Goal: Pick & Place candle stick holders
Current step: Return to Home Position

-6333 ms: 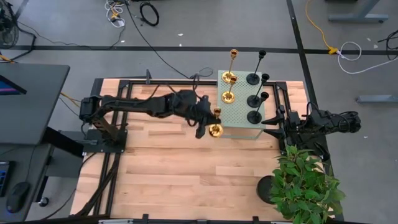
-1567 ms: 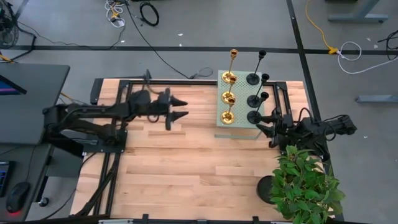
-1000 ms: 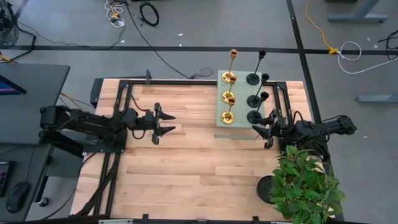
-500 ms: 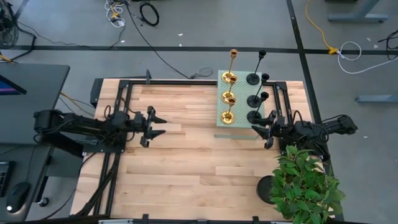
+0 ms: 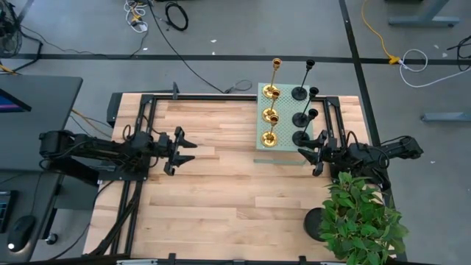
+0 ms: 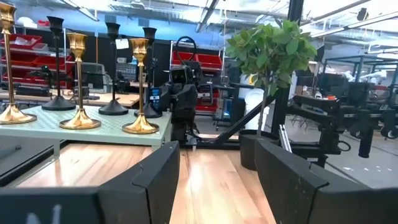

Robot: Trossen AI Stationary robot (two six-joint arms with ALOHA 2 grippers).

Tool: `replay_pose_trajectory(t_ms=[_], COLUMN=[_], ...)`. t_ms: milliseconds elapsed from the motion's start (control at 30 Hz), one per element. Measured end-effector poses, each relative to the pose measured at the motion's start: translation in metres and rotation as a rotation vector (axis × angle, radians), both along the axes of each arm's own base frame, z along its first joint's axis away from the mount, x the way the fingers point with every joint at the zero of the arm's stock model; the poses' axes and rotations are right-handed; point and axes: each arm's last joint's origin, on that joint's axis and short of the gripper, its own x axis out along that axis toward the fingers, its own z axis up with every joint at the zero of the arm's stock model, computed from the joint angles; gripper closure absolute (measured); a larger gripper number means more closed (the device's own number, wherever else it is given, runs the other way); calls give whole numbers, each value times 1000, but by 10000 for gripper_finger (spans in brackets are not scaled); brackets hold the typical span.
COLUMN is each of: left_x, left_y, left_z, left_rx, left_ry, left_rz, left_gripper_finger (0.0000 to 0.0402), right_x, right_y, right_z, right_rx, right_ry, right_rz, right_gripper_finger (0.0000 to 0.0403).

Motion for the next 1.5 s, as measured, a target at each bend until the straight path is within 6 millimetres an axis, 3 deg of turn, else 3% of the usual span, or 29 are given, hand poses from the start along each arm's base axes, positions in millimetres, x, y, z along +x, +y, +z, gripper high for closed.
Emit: replay_pose_trajectory(t_ms=[533,1133,1500], left_x=[-24,-37,-48], left_y=[-5,-29,-30], left_z=[26,-2,8], left_rx=[31,67,57], left_ry=[-185,126,10], left_rz=[-11,-297,-317], left_gripper_finger=[191,191,191], right_x=[0,0,0], right_y=[0,0,0], right_z=[0,0,0], right_rx=[1,1,1], right_ry=[0,0,-1], right_rz=[0,1,1], right_gripper_finger=[240,240,240])
